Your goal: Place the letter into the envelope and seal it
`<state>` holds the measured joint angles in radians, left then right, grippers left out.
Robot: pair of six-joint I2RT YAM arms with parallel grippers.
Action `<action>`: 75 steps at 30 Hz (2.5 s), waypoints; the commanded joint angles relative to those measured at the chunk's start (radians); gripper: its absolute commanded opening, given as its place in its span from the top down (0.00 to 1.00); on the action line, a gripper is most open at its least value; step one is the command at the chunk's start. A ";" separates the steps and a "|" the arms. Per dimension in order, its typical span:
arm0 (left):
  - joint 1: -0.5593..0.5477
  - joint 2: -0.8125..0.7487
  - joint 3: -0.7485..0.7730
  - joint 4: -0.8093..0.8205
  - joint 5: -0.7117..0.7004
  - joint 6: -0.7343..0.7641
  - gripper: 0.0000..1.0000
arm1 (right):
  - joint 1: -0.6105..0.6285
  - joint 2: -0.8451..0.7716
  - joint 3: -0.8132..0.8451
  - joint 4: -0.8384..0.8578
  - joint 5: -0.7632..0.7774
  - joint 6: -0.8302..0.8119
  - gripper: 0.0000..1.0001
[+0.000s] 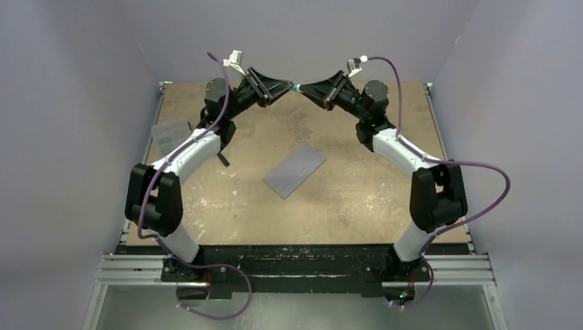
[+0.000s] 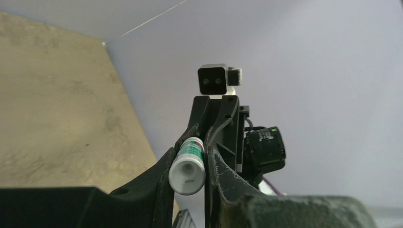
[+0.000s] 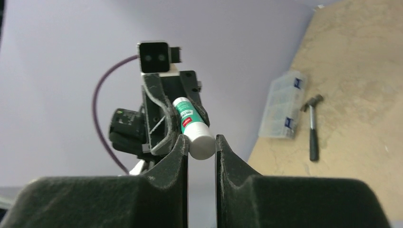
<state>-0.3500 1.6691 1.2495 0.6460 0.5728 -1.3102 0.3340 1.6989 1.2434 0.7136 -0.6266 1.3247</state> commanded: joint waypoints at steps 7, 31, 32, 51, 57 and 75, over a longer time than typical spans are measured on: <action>0.093 -0.119 -0.114 -0.329 0.104 0.228 1.00 | 0.003 -0.156 -0.091 -0.321 0.102 -0.231 0.12; 0.413 -0.137 -0.662 -0.688 0.073 0.272 1.00 | -0.033 -0.150 -0.146 -0.531 0.123 -0.369 0.12; 0.436 -0.145 -0.690 -0.668 0.066 0.237 1.00 | -0.033 -0.147 -0.143 -0.531 0.119 -0.369 0.12; 0.528 -0.145 -0.832 -0.412 -0.059 -0.052 0.72 | -0.044 -0.081 -0.110 -0.497 0.063 -0.359 0.15; 0.528 -0.143 -0.817 -0.413 -0.065 -0.047 0.59 | -0.047 -0.075 -0.114 -0.461 0.045 -0.339 0.16; 0.527 -0.191 -0.688 -0.533 -0.068 0.129 0.51 | -0.048 -0.086 -0.139 -0.437 0.015 -0.329 0.18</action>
<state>0.1703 1.5215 0.5095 0.1444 0.5072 -1.2438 0.2913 1.6344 1.0958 0.2295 -0.5934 0.9924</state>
